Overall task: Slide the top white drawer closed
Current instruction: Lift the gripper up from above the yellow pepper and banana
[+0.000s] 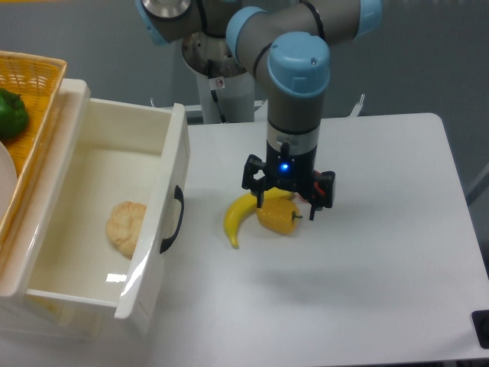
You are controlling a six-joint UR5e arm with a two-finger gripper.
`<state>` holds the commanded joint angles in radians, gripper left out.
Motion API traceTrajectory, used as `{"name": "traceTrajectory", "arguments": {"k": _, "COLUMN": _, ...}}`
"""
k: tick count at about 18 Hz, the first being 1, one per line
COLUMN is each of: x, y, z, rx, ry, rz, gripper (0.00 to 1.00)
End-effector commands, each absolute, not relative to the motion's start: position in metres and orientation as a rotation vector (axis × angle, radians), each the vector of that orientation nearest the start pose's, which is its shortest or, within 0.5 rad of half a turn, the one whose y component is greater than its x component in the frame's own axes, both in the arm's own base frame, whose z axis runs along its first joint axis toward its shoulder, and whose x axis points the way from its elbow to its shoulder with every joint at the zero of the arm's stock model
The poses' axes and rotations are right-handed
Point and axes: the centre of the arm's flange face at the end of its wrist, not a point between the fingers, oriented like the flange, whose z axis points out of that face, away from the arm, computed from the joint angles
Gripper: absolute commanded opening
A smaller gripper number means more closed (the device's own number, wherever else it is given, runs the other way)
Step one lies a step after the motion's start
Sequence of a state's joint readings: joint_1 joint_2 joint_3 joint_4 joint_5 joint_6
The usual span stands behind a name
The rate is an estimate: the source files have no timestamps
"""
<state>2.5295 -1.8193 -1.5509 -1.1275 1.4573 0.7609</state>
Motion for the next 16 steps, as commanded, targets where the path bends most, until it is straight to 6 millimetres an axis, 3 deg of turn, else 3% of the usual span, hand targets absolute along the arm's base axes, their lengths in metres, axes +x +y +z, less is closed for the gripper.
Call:
{"name": "traceTrajectory", "arguments": {"k": 5, "x": -0.415, "y": 0.463, "z": 0.404, "rx": -2.938, "ry": -0.290, "rz": 0.159, "gripper": 1.00}}
{"name": "traceTrajectory", "arguments": {"k": 7, "x": -0.415, "y": 0.462, "z": 0.388, "rx": -2.998, "ry": -0.282, "rz": 0.190, "gripper": 1.00}}
{"name": "traceTrajectory", "arguments": {"k": 12, "x": -0.415, "y": 0.464, "z": 0.378, "rx": -3.045, "ry": -0.285, "rz": 0.217, "gripper": 1.00}}
{"name": "traceTrajectory", "arguments": {"k": 16, "x": -0.406, "y": 0.458, "z": 0.350, "rx": -3.080, "ry": -0.287, "rz": 0.156, "gripper": 1.00}}
